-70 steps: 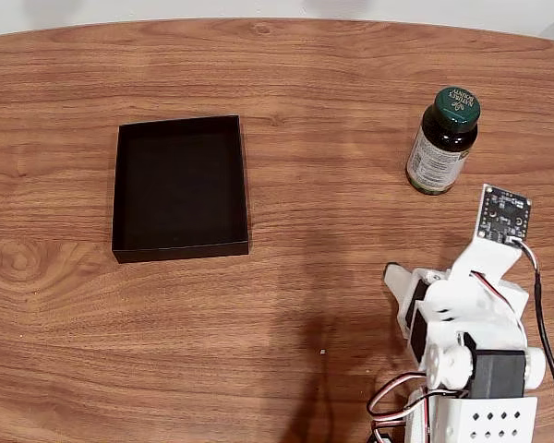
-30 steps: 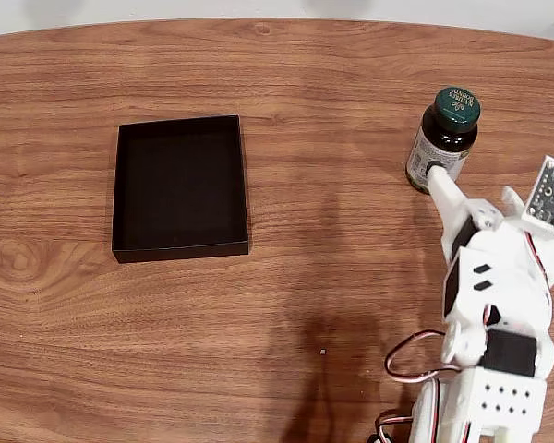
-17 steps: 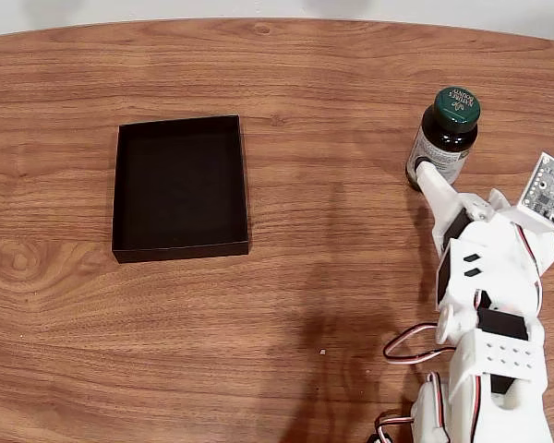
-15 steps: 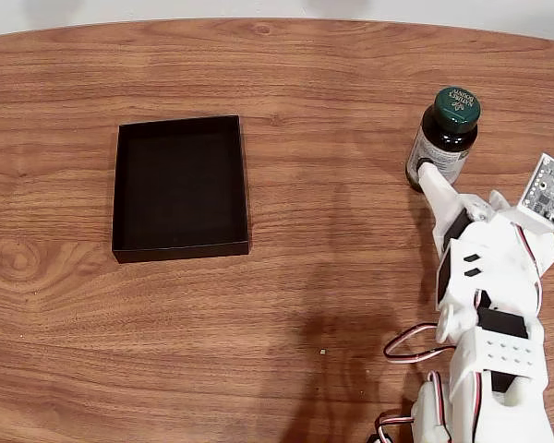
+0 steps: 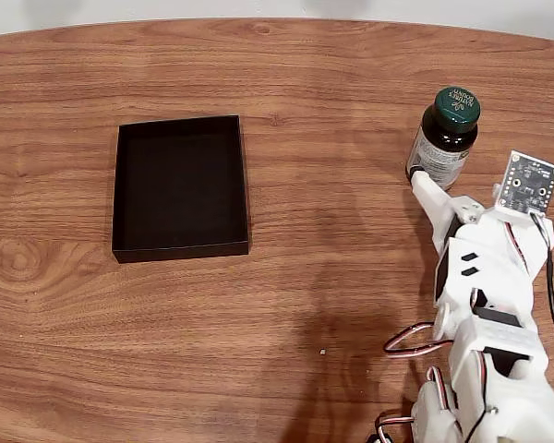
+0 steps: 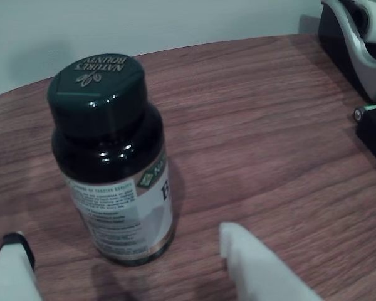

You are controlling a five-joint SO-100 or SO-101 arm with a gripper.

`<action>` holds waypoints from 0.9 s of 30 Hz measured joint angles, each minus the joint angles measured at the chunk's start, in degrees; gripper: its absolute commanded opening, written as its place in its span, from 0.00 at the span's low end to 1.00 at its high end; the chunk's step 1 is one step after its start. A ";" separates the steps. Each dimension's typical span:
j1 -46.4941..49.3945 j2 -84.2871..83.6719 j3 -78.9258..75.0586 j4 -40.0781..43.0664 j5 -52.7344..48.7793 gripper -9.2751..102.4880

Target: Pick up the pill bottle and place it in the black box.

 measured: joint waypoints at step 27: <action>-2.99 -28.30 -14.85 -12.30 0.88 0.43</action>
